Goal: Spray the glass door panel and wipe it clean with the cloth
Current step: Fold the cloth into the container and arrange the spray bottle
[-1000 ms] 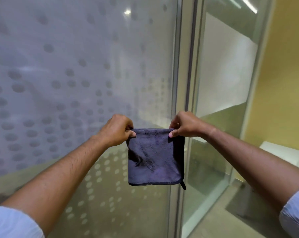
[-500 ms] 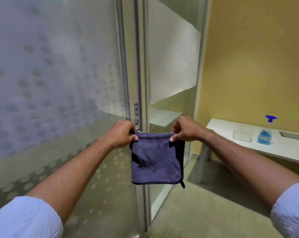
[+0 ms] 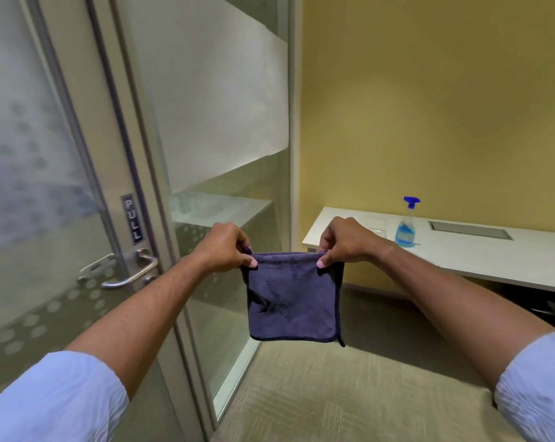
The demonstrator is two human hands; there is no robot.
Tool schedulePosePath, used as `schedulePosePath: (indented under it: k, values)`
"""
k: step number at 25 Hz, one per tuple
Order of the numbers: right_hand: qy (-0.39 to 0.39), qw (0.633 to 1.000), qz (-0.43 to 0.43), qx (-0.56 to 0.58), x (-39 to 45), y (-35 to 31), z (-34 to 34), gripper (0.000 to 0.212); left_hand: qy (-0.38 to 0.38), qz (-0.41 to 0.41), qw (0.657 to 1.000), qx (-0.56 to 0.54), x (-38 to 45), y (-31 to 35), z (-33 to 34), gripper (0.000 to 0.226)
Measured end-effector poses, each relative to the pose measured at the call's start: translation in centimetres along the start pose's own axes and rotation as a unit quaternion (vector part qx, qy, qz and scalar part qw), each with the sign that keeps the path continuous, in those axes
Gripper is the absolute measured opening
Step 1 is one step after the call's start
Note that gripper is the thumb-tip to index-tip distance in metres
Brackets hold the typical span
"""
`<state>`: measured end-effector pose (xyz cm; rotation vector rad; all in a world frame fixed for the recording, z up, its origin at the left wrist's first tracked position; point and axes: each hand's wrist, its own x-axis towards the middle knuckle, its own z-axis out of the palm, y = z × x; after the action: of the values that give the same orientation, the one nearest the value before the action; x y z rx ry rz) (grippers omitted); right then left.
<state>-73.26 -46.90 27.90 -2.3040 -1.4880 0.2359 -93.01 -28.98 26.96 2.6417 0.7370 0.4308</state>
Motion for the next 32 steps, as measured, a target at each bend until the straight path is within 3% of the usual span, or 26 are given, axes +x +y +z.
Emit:
schedulePosePath:
  k: [13,25,32]
  values:
    - [0.044,0.992,0.117,-0.002,4.6,16.4,-3.5,0.021,-0.067,0.078,0.994,0.029,17.4,7.7,10.7,0.023]
    - [0.058,0.974,0.217,-0.014,19.2,26.8,-6.2,0.021,-0.115,0.173,0.978,0.010,40.3,7.1,17.1,0.023]
    - [0.064,0.969,0.238,-0.020,25.8,32.3,-7.3,0.022,-0.115,0.185,0.976,0.001,49.8,7.4,20.3,0.022]
